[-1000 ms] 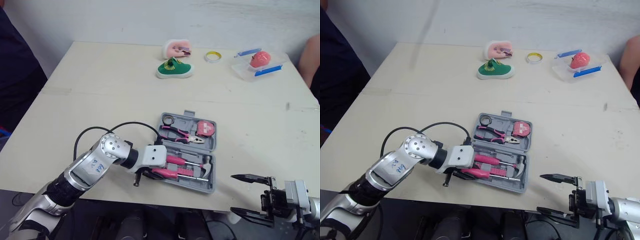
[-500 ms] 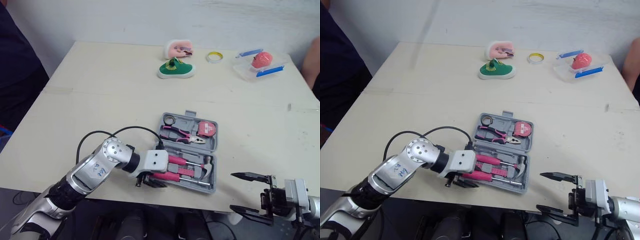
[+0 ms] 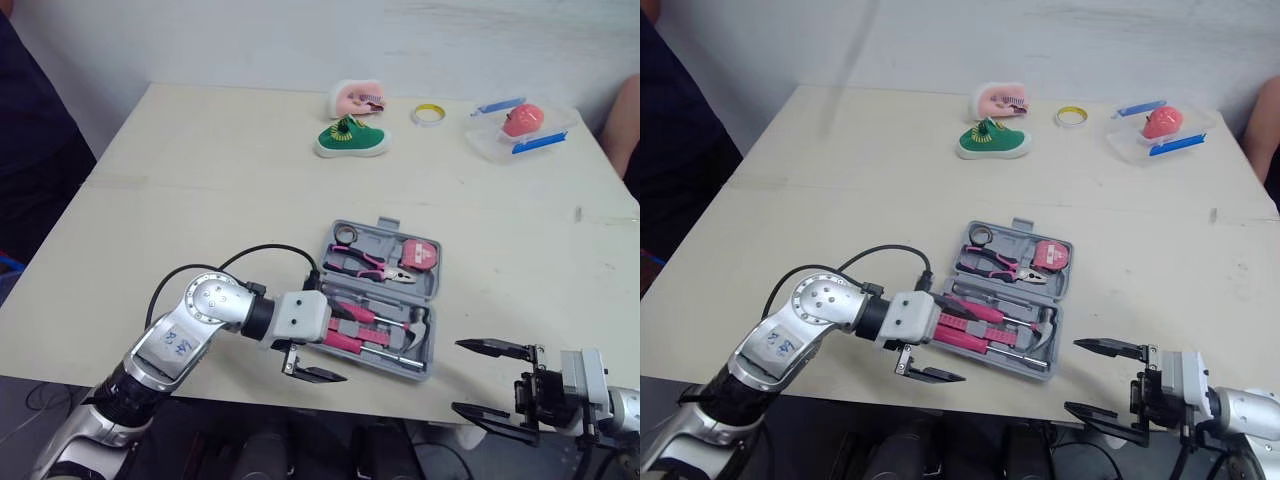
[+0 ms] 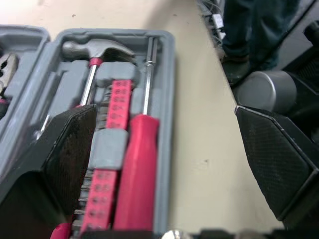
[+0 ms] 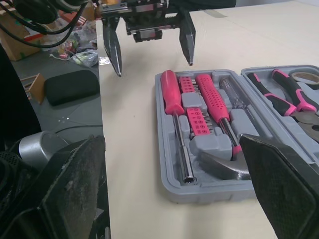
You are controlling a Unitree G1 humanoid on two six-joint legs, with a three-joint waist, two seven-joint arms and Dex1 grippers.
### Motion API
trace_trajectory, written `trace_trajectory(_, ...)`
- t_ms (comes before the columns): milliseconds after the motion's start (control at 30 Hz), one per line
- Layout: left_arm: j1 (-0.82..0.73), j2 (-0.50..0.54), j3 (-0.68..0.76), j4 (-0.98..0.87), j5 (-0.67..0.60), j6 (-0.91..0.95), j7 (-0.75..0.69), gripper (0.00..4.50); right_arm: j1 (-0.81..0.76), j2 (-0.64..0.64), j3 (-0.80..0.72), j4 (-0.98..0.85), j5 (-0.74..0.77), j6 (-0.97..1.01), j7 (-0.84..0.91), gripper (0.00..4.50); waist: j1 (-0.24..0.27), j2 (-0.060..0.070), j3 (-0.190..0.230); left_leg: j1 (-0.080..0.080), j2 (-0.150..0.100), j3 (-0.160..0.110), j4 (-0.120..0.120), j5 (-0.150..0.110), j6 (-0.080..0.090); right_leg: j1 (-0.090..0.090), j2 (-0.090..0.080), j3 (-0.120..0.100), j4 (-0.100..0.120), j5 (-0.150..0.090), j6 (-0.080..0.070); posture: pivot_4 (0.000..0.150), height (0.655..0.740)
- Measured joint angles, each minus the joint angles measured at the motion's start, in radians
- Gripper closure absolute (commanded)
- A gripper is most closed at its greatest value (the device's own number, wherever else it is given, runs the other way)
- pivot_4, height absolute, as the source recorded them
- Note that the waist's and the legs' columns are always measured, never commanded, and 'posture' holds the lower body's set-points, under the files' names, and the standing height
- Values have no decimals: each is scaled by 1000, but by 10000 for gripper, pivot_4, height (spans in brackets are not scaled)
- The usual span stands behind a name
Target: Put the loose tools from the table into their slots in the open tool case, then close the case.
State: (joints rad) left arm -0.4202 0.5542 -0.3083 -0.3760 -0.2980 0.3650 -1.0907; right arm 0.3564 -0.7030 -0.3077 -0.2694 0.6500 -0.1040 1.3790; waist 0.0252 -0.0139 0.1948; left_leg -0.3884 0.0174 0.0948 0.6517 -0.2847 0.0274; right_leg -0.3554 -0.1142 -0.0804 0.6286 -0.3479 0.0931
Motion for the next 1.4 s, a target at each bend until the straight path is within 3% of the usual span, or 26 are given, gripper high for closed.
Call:
trace_trajectory(67,19,-46,40,48,-36,-57,10,17732,-11,0,8,-12,0,9,-12,0,0,0,0,0,0,0,0,0,0,0,0,0,0,0,0,1500,7400)
trace_trajectory(267,74,-73,33,213,26,-244,-2,43846,-8,-3,10,-44,0,45,-35,0,-1,1,0,0,0,0,-1,0,0,0,0,-1,-1,0,0,1500,7400)
trace_trajectory(1400,47,-71,-100,195,117,37,118,44483,-13,-9,-11,-84,-4,85,-114,0,1,7,-16,5,0,0,-3,-2,1,6,0,0,-4,0,1,1500,7400)
